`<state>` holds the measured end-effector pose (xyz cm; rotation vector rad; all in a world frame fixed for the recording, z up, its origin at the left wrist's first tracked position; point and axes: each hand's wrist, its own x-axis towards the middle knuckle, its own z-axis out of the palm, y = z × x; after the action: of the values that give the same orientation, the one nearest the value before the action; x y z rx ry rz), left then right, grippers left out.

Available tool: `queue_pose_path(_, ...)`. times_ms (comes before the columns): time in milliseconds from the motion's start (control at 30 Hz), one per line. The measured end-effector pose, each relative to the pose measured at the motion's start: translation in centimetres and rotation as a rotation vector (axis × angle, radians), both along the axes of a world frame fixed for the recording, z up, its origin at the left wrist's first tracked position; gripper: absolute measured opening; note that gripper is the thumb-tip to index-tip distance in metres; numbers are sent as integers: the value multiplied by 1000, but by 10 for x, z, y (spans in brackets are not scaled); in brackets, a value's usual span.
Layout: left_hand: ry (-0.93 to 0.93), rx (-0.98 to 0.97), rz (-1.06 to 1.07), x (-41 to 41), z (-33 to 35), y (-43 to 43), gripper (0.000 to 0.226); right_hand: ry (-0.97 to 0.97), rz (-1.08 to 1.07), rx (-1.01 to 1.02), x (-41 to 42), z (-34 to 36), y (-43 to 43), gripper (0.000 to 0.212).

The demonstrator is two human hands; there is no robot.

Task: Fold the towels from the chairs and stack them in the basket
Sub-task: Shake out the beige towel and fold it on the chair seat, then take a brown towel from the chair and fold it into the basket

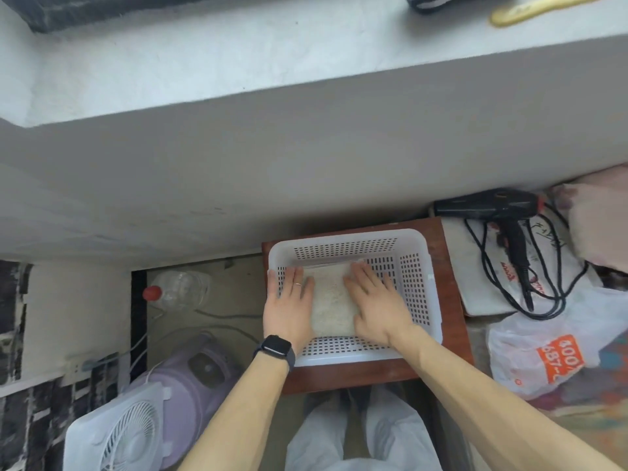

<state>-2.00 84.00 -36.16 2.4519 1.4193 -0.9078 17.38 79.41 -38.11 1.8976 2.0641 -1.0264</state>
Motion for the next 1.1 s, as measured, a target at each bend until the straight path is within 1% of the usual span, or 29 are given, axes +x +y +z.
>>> queue_pose_path(67,-65,-6,29,0,20,-4,71,50,-70,11,7,19,-12,71)
queue_pose_path(167,-122,5,29,6,45,-14,54,119,-277,7,18,55,-38,56)
queue_pose_path(233,-138,-23,5,19,58,-24,51,144,-415,27,25,77,-61,52)
queue_pose_path(333,-208,-109,-71,51,72,-43,49,103,-584,99,34,107,-107,47)
queue_pose_path(400,-263,-141,-180,74,83,-59,46,59,-716,141,36,122,-146,44)
queue_pose_path(500,-342,-188,-381,104,110,-91,48,15,-988,199,26,149,-212,39)
queue_pose_path(567,-390,-231,-532,124,133,-117,51,-13,-1175,268,15,172,-257,36)
queue_pose_path(633,-424,-267,-707,147,156,-150,51,-59,-1341,299,3,197,-305,29)
queue_pose_path(767,-482,-337,-1004,188,201,-243,53,-208,-1674,369,-29,235,-412,27)
queue_pose_path(900,-533,-446,-1318,207,253,-376,59,-385,-2025,493,-86,275,-529,27)
queue_pose_path(1000,-589,-504,-1561,194,291,-490,58,-569,-2240,552,-146,314,-615,29)
queue_pose_path(1100,-644,-596,-1756,155,323,-607,56,-753,-2412,565,-220,344,-699,29)
